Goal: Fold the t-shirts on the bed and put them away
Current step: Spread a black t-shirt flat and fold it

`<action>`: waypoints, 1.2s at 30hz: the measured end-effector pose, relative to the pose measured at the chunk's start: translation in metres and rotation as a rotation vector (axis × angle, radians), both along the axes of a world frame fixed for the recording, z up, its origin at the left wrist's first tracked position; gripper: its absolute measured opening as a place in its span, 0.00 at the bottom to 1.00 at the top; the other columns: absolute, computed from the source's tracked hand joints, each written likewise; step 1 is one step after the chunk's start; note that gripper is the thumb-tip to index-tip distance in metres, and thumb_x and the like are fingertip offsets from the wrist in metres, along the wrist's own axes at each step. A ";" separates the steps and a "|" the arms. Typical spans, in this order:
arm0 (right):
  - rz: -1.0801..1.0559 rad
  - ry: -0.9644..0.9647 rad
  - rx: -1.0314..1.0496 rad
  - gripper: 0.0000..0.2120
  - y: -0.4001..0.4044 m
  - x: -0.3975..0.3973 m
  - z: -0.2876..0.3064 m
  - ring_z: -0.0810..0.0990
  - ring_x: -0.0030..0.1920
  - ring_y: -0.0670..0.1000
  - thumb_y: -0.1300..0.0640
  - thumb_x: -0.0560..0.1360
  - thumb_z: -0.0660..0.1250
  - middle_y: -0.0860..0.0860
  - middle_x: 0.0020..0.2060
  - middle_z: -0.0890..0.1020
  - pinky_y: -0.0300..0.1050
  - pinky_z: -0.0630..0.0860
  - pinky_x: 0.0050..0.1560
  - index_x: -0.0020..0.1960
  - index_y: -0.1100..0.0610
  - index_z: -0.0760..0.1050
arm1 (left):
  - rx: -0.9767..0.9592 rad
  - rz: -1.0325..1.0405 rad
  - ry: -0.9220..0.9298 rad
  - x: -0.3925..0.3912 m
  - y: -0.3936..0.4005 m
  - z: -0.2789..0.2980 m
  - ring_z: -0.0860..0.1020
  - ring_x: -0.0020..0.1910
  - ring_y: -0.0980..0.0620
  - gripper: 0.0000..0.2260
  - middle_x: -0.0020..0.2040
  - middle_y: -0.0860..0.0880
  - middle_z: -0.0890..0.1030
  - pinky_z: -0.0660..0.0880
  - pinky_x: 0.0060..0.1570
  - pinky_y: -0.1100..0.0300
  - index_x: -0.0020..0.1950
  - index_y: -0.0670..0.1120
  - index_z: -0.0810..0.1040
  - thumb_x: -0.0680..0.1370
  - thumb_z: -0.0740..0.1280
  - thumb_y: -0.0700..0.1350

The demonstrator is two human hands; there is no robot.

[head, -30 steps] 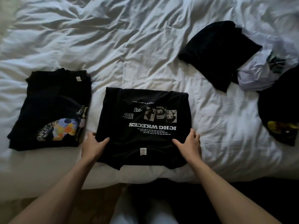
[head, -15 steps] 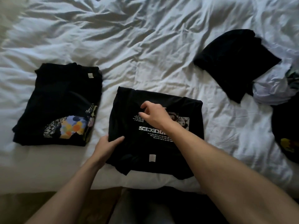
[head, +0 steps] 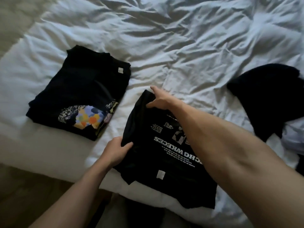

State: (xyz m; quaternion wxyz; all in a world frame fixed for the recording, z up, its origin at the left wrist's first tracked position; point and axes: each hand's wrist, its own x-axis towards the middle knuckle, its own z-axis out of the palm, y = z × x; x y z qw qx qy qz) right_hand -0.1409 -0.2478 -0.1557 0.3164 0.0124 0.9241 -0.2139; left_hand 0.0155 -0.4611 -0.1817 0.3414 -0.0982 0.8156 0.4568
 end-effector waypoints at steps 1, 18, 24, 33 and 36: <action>0.026 0.007 -0.008 0.31 -0.002 -0.003 0.000 0.74 0.65 0.57 0.54 0.72 0.73 0.59 0.65 0.75 0.44 0.71 0.60 0.70 0.61 0.68 | 0.004 -0.010 0.003 0.000 0.000 0.002 0.81 0.53 0.46 0.11 0.53 0.45 0.84 0.77 0.53 0.49 0.60 0.43 0.81 0.81 0.66 0.45; -0.013 -0.039 -0.641 0.12 0.129 0.073 0.092 0.80 0.43 0.48 0.66 0.78 0.66 0.54 0.48 0.80 0.37 0.76 0.42 0.61 0.62 0.75 | -0.297 0.038 0.336 0.086 0.110 0.112 0.79 0.51 0.43 0.18 0.51 0.45 0.82 0.77 0.49 0.45 0.60 0.46 0.79 0.77 0.62 0.55; -0.036 -0.268 -0.656 0.13 0.206 0.111 0.118 0.82 0.47 0.48 0.67 0.78 0.66 0.53 0.50 0.82 0.44 0.77 0.54 0.61 0.59 0.77 | -0.426 -0.089 0.392 0.146 0.195 0.124 0.80 0.47 0.38 0.13 0.47 0.42 0.82 0.77 0.46 0.45 0.57 0.48 0.75 0.78 0.61 0.54; 0.006 -0.443 -0.406 0.11 0.316 0.148 0.151 0.82 0.51 0.50 0.67 0.77 0.66 0.53 0.51 0.84 0.49 0.72 0.60 0.54 0.55 0.80 | -0.366 -0.216 0.351 0.202 0.320 0.141 0.78 0.53 0.37 0.09 0.51 0.42 0.79 0.72 0.47 0.49 0.50 0.46 0.68 0.81 0.61 0.51; 0.017 -0.447 -0.340 0.10 0.335 0.153 0.157 0.81 0.51 0.52 0.67 0.76 0.66 0.54 0.51 0.83 0.46 0.73 0.56 0.53 0.56 0.80 | -0.204 -0.192 0.314 0.209 0.341 0.136 0.79 0.50 0.40 0.12 0.49 0.44 0.80 0.76 0.48 0.47 0.52 0.46 0.72 0.79 0.61 0.55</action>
